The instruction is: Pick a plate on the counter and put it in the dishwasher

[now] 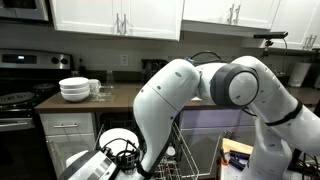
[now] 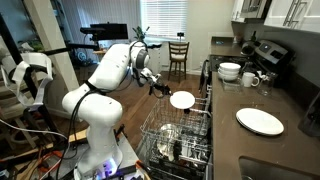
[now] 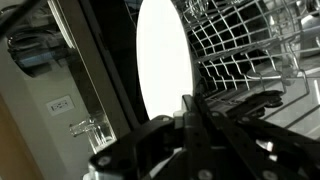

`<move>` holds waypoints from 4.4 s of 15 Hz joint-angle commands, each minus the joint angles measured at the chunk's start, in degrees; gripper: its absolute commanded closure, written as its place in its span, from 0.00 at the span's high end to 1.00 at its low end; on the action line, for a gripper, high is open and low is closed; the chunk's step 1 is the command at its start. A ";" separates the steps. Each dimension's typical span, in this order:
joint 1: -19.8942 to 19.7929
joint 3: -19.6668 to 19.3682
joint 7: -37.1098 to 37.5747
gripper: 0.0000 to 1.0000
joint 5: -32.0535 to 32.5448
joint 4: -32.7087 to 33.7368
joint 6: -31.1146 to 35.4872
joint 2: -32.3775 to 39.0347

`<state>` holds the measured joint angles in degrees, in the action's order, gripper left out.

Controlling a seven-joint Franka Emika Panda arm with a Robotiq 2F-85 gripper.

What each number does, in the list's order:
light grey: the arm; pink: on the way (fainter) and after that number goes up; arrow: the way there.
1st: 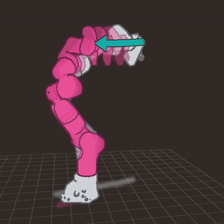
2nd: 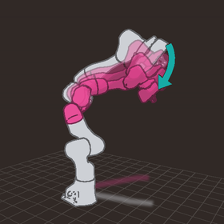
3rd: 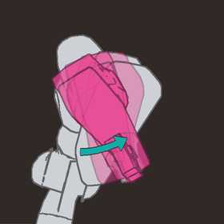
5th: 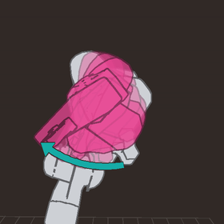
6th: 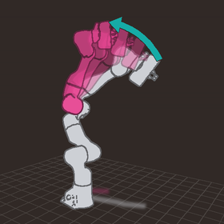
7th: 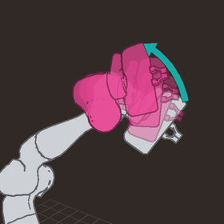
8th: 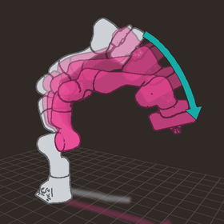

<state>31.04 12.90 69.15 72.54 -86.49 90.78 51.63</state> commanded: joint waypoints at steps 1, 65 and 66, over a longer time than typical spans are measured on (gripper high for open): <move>1.30 0.19 4.79 0.02 2.00 -4.32 2.36 -4.48; -5.61 5.92 18.90 0.02 -14.85 -38.19 36.34 -32.21; -5.97 6.23 18.48 0.02 -17.33 -39.25 36.35 -33.12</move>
<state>25.70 18.46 89.25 59.88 -123.82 127.57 20.82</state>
